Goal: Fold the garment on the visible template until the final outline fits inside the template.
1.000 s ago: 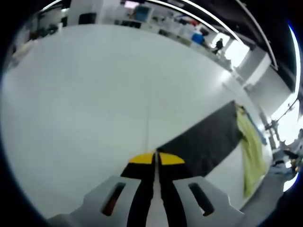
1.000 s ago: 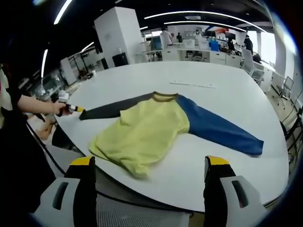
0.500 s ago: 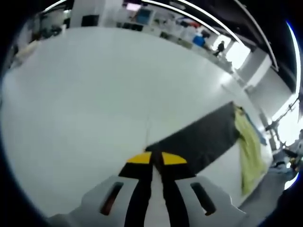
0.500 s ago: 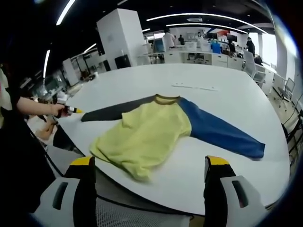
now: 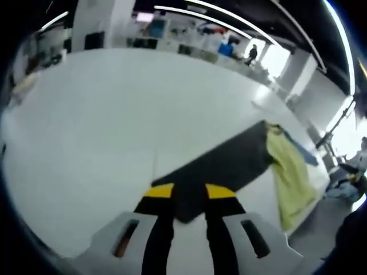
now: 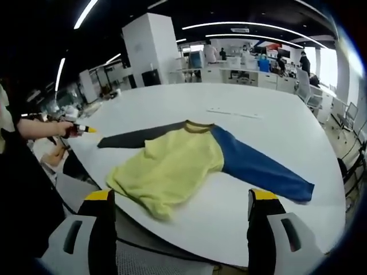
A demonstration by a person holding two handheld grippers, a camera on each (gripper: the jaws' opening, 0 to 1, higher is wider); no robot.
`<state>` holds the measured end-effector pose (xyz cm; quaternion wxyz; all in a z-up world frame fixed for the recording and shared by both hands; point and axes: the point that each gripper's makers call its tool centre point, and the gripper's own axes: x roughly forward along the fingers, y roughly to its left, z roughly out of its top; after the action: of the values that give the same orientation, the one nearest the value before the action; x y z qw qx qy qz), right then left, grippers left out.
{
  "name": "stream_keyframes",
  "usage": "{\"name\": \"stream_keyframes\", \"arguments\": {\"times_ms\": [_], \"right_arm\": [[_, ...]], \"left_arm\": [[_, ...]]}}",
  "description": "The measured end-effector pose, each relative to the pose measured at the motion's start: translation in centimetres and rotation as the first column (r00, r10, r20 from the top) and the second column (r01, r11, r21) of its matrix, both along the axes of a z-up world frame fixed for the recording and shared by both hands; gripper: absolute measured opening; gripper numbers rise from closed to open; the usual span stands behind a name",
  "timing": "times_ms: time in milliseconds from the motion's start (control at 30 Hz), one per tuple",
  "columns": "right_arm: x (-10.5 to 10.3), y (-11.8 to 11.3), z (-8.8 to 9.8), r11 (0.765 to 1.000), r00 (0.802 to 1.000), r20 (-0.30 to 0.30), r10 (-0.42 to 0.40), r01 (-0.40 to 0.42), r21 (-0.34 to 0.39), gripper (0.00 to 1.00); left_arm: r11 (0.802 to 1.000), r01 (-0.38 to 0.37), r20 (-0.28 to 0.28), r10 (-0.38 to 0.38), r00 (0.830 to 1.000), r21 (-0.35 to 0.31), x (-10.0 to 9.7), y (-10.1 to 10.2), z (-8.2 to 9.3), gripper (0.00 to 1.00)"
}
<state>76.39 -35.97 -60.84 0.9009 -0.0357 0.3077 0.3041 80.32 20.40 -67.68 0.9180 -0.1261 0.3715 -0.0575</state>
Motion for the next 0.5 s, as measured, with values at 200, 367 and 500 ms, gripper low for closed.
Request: {"name": "stream_keyframes", "arguments": {"times_ms": [200, 367, 500], "right_arm": [[0.0, -1.3, 0.4, 1.0, 1.0, 0.016, 0.005, -0.005, -0.003, 0.96], [0.1, -2.7, 1.0, 1.0, 0.999, 0.032, 0.006, -0.006, -0.006, 0.96], [0.0, -3.5, 1.2, 1.0, 0.999, 0.038, 0.009, -0.009, -0.006, 0.96]], "left_arm": [[0.999, 0.03, 0.038, -0.031, 0.999, 0.016, -0.5, -1.8, 2.4, 0.26], [0.998, 0.059, 0.077, -0.061, 0.995, 0.038, -0.9, -3.3, 4.6, 0.32], [0.997, 0.058, 0.097, -0.062, 0.993, 0.043, -1.4, -4.0, 5.8, 0.36]]}}
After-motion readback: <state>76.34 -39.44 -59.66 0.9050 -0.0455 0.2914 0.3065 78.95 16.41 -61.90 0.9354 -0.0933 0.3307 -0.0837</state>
